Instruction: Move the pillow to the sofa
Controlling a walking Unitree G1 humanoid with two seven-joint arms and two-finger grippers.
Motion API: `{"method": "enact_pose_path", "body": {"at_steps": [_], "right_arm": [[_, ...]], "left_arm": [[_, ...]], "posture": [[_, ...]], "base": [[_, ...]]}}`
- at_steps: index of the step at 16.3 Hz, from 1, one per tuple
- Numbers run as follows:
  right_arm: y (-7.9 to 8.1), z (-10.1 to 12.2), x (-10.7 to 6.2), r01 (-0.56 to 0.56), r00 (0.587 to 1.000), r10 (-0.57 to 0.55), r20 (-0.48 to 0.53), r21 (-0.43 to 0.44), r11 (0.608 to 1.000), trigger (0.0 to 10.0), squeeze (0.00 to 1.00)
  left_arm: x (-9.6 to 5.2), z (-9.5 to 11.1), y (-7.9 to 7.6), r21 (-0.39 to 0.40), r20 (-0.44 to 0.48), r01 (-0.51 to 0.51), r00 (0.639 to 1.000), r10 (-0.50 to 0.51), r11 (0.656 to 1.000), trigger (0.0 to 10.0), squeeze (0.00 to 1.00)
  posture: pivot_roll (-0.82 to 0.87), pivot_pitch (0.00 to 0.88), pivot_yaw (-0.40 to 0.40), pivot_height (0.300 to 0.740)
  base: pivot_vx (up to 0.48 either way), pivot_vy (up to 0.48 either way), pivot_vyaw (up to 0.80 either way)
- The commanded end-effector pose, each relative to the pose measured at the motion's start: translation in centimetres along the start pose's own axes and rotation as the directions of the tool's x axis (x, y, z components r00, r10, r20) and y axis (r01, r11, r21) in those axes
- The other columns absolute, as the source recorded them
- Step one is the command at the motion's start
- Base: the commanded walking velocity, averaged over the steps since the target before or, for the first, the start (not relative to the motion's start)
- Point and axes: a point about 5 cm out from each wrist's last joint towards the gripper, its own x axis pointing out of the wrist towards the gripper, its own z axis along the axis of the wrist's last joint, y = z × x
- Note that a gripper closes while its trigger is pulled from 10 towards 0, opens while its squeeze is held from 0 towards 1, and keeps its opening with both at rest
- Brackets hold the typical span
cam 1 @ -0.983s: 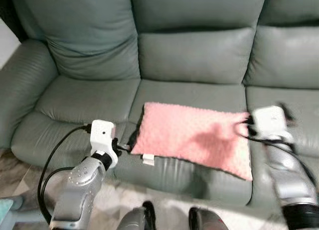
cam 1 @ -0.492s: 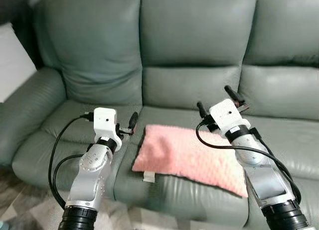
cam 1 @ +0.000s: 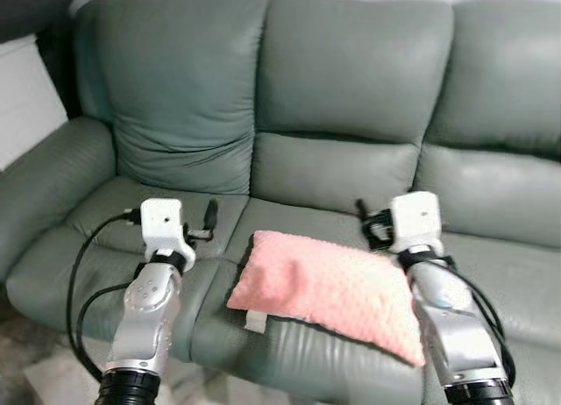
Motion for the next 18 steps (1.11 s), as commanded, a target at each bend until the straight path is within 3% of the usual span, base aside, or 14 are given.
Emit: {"method": "enact_pose_path", "body": {"at_steps": [1,4,5,10,18], "right_arm": [[-0.1,0.0,0.2,0.011,1.000,-0.011,-0.006,0.008,1.000,10.0,0.00],[0.5,0.9,0.9,-0.032,0.999,0.032,0.035,-0.002,0.999,10.0,0.00],[0.6,1.1,1.3,-0.021,0.998,0.021,0.057,0.002,1.000,10.0,0.00],[0.8,0.5,1.0,0.027,0.999,-0.029,0.040,0.049,0.998,10.0,0.00],[1.7,0.9,0.7,-0.007,0.999,0.005,0.048,0.044,0.999,10.0,0.00]], "left_arm": [[0.4,0.2,0.4,0.020,0.016,-0.024,1.000,0.023,1.000,10.0,0.00],[0.5,-0.1,1.8,-0.002,0.001,-0.091,0.996,0.091,0.996,10.0,0.00],[-0.2,-0.6,2.2,0.000,-0.015,-0.106,0.994,0.106,0.994,10.0,0.00],[-0.4,-0.7,1.1,0.028,-0.027,-0.026,0.999,0.027,0.999,10.0,0.00],[0.3,-0.1,0.1,-0.003,-0.015,-0.009,1.000,0.009,1.000,10.0,0.00]], "posture": [[-0.11,0.000,-0.053,0.740],[-0.11,0.000,-0.010,0.740],[-0.10,0.000,0.020,0.740],[-0.09,0.000,0.066,0.740],[-0.13,0.000,0.050,0.740]], "base": [[0.000,0.000,0.00],[0.000,0.000,0.00],[0.000,0.000,0.00],[0.000,0.000,0.60],[0.000,0.000,0.80]]}}
